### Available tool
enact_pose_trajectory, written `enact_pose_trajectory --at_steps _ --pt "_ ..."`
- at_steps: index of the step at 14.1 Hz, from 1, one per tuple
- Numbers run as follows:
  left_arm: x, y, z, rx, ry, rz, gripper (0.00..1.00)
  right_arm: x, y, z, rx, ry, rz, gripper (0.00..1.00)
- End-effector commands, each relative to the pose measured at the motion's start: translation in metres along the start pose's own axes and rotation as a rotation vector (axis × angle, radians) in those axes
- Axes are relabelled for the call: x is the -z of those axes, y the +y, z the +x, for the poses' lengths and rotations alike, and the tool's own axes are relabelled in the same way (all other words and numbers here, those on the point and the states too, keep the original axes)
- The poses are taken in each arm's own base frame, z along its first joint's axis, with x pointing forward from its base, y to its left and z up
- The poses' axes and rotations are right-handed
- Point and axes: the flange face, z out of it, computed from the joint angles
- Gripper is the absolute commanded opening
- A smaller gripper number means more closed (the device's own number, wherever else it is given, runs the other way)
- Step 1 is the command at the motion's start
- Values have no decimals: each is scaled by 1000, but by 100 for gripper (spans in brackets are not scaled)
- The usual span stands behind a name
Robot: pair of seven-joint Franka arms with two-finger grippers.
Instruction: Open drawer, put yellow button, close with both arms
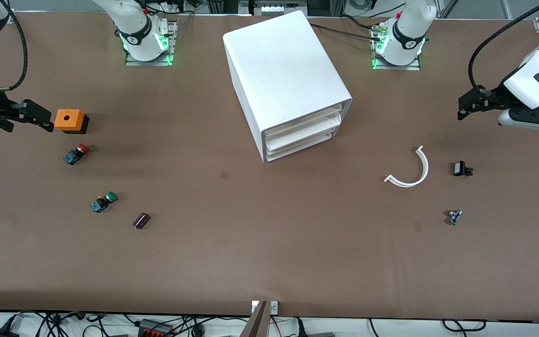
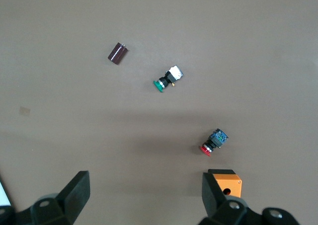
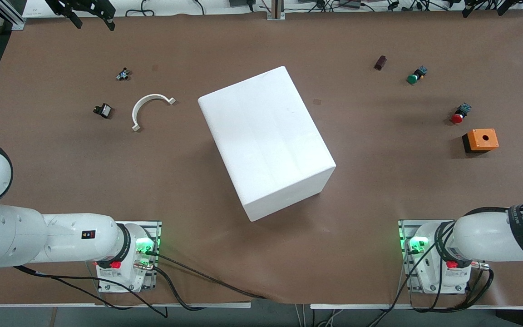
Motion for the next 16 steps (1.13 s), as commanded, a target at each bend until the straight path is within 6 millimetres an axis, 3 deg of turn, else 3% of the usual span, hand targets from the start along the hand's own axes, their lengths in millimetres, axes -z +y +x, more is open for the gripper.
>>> enact_pose_trajectory --at_steps 1,16 --pt "8 1 -3 -23 -4 9 100 2 -3 -2 -1 4 -9 100" --pt "10 6 -3 -31 -2 10 100 -2 -4 -3 0 -6 -6 100"
